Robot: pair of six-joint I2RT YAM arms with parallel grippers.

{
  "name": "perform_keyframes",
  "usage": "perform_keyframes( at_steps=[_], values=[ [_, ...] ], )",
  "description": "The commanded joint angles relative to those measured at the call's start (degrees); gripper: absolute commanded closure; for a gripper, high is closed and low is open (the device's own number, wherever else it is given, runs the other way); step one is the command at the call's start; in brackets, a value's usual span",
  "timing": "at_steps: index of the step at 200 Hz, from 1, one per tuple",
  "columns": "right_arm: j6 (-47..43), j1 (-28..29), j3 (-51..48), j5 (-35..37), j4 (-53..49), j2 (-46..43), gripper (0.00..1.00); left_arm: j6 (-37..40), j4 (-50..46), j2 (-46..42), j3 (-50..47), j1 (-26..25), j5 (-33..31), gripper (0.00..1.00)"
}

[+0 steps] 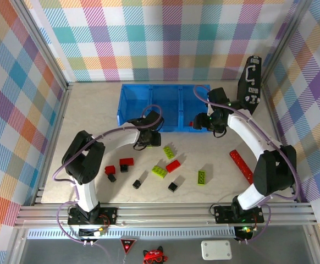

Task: Sort the legos into containers by color
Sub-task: Pick up the lego from the center of the table.

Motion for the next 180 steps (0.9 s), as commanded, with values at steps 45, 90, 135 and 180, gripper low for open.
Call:
perform_keyframes(
  at_steps=[45,90,135,180],
  values=[
    [0.4,0.4,-0.3,1.0,-2.3,-2.0,0.28,1.4,0.7,2.9,0.9,-0.4,-6.3,0.51],
    [-0.1,0.3,0.8,1.0,-3.3,-1.9,0.28,1.9,3.6,3.7,-0.9,-0.5,-6.5,0.54],
    [0.2,0.3,0.7,0.8,-3.4,-2.4,0.28,1.7,5.8,3.9,-3.9,-0.5,-6.3,0.58],
    [0.5,0.4,0.7,0.7,-3.5,-2.8,0.28,1.3,7.4,3.8,-5.5,-0.7,-6.3,0.59]
  ],
)
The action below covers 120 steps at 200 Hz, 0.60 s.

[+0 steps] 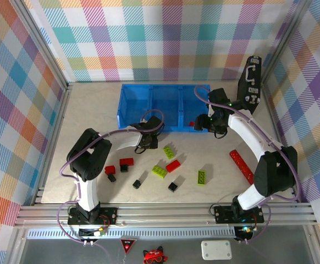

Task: Sort the legos into containers by color
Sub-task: Pick up the lego from the center of the table.

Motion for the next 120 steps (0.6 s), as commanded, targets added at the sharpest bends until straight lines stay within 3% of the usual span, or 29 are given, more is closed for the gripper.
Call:
perform_keyframes(
  at_steps=[1,62,120],
  values=[
    [0.4,0.4,0.7,0.1,-1.4,-2.3,0.28,-0.1,1.0,0.6,-1.3,-0.6,-0.6,0.59],
    [0.7,0.3,0.5,0.3,-1.6,-2.9,0.28,0.2,1.0,0.2,-1.4,-1.0,-0.5,0.66],
    [0.9,0.4,-0.2,0.4,-1.3,-3.5,0.28,-0.3,-0.8,-3.4,-3.2,-2.3,-0.1,0.66]
  ],
)
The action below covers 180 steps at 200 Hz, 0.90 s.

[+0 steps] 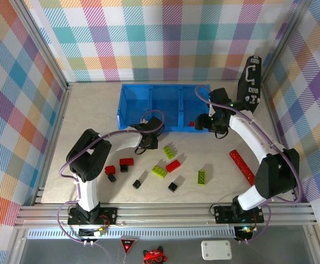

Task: Sort the legos into containers by color
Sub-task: Pick up the lego from the center of the table, then place the lego in the container.

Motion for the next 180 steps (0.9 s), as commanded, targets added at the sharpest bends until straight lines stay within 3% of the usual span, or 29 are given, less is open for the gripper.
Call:
perform_keyframes(
  at_steps=[1,83,135,180],
  values=[
    [0.9,0.4,-0.2,0.4,-1.1,-2.2,0.28,-0.3,-1.3,-2.7,-2.4,-1.7,0.9,0.66],
    [1.3,0.3,-0.5,0.4,-0.3,-1.9,0.28,-2.3,-5.5,-10.8,-3.6,-5.0,1.0,0.67],
    [1.2,0.4,-0.4,1.5,-0.5,-2.8,0.29,-1.0,-8.1,-11.5,2.7,-5.1,1.0,0.67],
    [1.2,0.3,-0.9,1.9,-1.0,-3.6,0.29,1.5,-9.6,-6.7,11.6,-5.1,0.7,0.67]
  ],
)
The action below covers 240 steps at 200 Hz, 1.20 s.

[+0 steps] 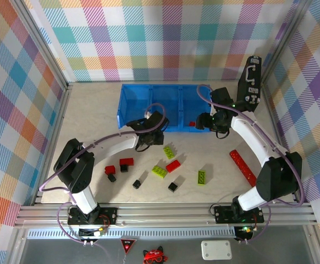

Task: Sort the legos into containers by color
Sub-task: Place the lego in the container.

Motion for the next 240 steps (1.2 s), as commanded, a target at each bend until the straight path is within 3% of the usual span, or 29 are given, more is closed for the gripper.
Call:
perform_keyframes(
  at_steps=[1,87,171,240],
  values=[
    [0.3,0.4,-0.9,0.8,-1.0,-1.8,0.29,2.2,-2.2,2.9,5.3,-0.3,-0.3,0.67],
    [0.3,0.4,-2.9,2.1,-1.7,-5.2,0.29,4.9,-2.5,17.3,23.6,1.3,-4.7,0.67],
    [0.4,0.4,-4.9,2.1,-2.7,-7.9,0.29,5.5,-0.2,27.7,32.3,4.2,-2.9,0.67],
    [0.6,0.3,-5.3,2.3,-3.4,-9.5,0.28,5.2,0.1,29.6,33.4,4.6,-2.1,0.61]
  ],
)
